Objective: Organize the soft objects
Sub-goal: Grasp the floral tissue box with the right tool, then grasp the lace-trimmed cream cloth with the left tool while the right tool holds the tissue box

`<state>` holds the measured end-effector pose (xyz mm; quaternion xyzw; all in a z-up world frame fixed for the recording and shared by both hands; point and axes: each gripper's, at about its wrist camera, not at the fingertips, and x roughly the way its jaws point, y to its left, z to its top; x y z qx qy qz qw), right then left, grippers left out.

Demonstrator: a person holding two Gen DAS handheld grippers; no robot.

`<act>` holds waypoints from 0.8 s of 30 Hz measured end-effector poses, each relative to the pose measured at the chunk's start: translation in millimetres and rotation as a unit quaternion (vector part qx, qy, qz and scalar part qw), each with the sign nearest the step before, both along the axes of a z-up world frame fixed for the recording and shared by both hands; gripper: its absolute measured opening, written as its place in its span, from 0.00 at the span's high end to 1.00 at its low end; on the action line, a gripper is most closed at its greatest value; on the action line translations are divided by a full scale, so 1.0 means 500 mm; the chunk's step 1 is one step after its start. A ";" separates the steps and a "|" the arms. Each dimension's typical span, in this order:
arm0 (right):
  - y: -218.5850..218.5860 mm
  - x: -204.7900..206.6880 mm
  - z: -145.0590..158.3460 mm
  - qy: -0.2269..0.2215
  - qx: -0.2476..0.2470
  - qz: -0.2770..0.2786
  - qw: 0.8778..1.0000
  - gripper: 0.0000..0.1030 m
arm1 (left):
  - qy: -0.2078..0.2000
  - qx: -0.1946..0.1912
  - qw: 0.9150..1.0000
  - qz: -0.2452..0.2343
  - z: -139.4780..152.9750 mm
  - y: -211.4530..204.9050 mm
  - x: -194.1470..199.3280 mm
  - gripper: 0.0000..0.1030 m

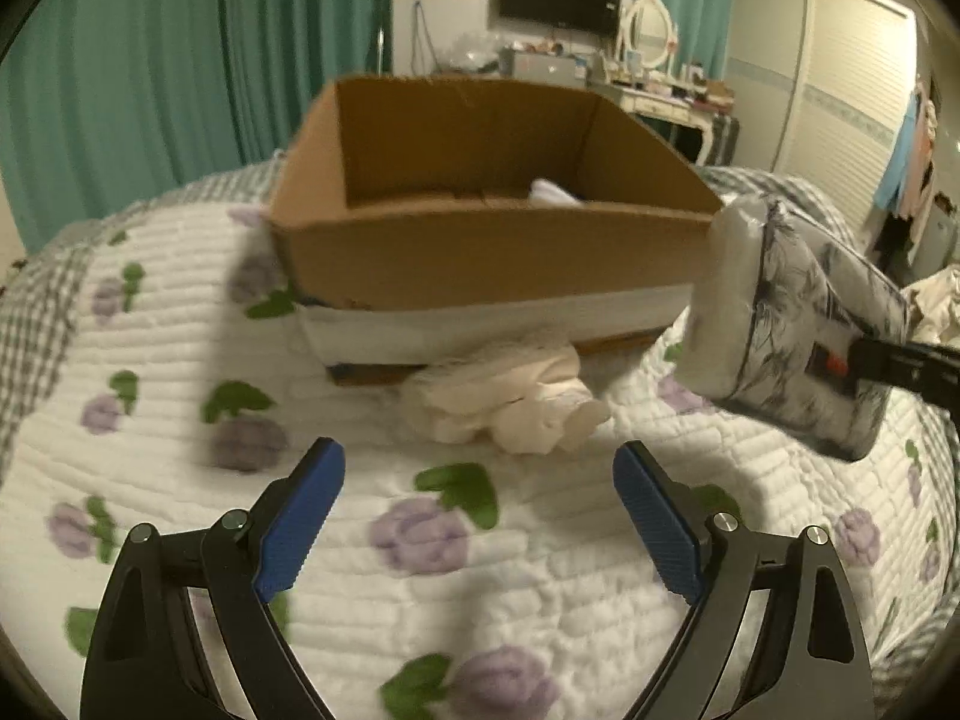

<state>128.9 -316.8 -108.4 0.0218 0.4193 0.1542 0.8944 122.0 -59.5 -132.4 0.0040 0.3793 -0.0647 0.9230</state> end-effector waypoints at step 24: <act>-0.095 -0.004 -0.041 0.000 0.005 -0.108 0.994 0.73 | 0.035 -0.047 0.998 -0.017 -0.053 -0.033 0.068 0.73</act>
